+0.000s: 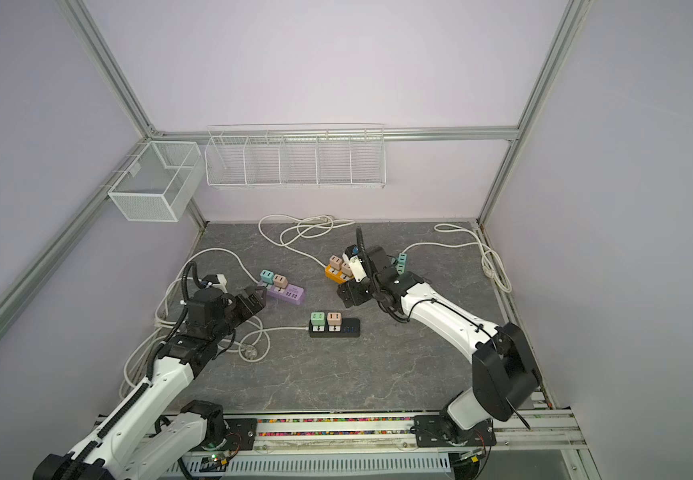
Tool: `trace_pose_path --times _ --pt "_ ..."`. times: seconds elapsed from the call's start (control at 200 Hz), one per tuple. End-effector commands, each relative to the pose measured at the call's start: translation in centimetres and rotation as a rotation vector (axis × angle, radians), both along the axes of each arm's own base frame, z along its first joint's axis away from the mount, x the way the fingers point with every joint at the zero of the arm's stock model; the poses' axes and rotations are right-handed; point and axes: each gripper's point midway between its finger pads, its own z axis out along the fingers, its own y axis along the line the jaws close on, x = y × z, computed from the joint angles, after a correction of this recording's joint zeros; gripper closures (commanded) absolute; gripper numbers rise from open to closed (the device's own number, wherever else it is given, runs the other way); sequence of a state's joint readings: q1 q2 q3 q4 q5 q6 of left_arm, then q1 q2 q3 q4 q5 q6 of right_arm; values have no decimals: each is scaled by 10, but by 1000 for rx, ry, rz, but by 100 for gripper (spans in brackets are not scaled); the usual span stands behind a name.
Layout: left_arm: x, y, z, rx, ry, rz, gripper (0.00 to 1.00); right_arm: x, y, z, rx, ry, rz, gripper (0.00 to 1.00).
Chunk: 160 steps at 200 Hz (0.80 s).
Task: Pull the plug off the socket
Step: 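Move both grippers toward the purple power strip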
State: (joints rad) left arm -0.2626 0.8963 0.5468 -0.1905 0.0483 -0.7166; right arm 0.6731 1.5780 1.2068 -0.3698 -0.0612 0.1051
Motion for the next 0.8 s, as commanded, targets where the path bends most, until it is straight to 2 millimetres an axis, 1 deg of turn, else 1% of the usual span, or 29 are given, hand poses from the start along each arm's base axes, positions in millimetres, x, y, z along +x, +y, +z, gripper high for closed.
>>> trace_pose_path --times 0.0,0.12,0.15,0.21,0.265,0.335,0.545,0.705,0.795 --pt "3 -8 12 -40 18 -12 1 -4 30 -11 -34 8 134 11" --pt "5 -12 12 -40 46 -23 1 1 55 -21 -43 18 192 10" --pt "5 -13 11 -40 52 -25 1 3 61 -26 -49 22 207 10" --pt "6 -14 10 -41 60 -32 1 8 69 -34 -60 31 219 9" --pt "7 -15 7 -38 72 -31 1 13 77 -36 -53 33 228 9" --pt "10 -16 5 -36 83 -34 1 18 89 -44 -44 41 255 8" --pt "21 -23 1 -24 89 -65 1 32 108 -70 -54 72 284 4" --pt "28 -25 -2 -12 111 -71 1 40 120 -77 -45 60 298 2" --pt "31 -24 -5 -5 120 -58 1 43 124 -86 -54 58 303 2"
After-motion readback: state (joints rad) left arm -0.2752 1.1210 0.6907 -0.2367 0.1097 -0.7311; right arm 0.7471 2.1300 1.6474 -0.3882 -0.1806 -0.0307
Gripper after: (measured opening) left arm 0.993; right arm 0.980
